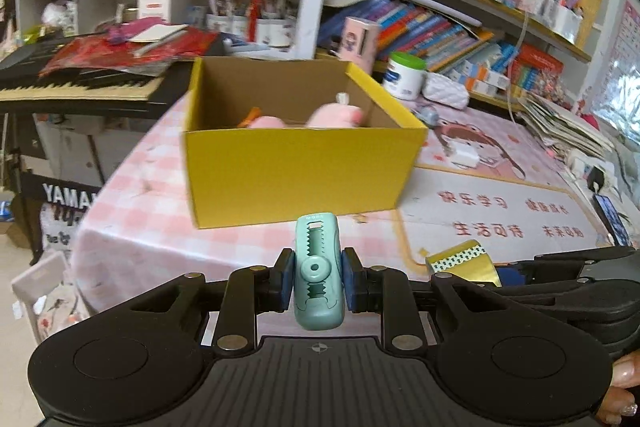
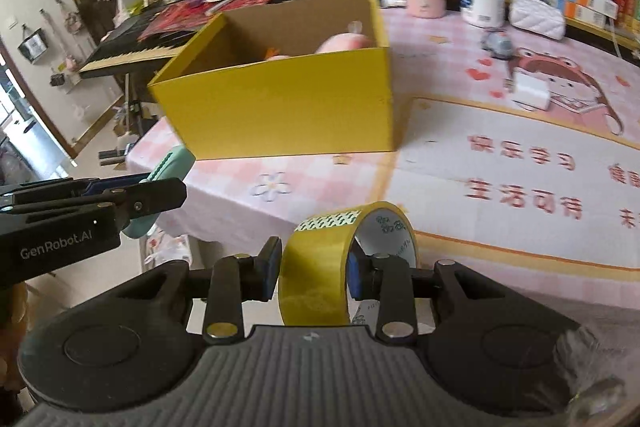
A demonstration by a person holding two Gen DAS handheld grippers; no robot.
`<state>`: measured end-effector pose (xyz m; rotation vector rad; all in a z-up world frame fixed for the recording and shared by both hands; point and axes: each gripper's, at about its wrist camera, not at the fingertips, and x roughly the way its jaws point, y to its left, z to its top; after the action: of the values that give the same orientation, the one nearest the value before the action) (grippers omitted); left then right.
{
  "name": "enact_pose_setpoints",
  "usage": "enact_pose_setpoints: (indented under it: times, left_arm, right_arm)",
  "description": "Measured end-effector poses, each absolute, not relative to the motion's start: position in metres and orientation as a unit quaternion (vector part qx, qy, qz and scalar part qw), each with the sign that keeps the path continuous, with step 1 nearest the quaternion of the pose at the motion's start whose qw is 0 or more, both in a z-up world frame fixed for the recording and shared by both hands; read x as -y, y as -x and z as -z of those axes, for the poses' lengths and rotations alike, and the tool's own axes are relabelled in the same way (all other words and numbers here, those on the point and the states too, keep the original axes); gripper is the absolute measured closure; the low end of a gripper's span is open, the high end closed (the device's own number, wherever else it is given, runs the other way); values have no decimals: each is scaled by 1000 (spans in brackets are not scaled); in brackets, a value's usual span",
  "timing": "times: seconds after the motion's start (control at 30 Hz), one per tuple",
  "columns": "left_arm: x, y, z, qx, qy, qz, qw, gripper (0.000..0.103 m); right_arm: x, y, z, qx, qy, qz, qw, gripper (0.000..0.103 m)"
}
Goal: Organize objects
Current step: 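Carry the green stapler and gold tape over the yellow box with both tools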
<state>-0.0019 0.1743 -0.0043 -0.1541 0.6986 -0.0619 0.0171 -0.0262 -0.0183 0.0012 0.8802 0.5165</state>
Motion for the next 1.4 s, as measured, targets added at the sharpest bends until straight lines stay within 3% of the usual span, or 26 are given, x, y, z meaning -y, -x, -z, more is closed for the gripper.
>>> enact_pose_setpoints:
  times: [0.67,1.07,1.4]
  left_arm:
    - [-217,-1,-12,-300,88,33,949,80]
    - [-213,-69,-39,-255,83,9,963,80]
    - [-196,-142,-23,-283,75,-25,956,80]
  right_arm:
    - [-37,-16,-2,-394,38,-259,881,72]
    - [-39,-73,-61,-301,25,-278,912,72]
    - [-36,-146,-82,-261,30,-302,916,72]
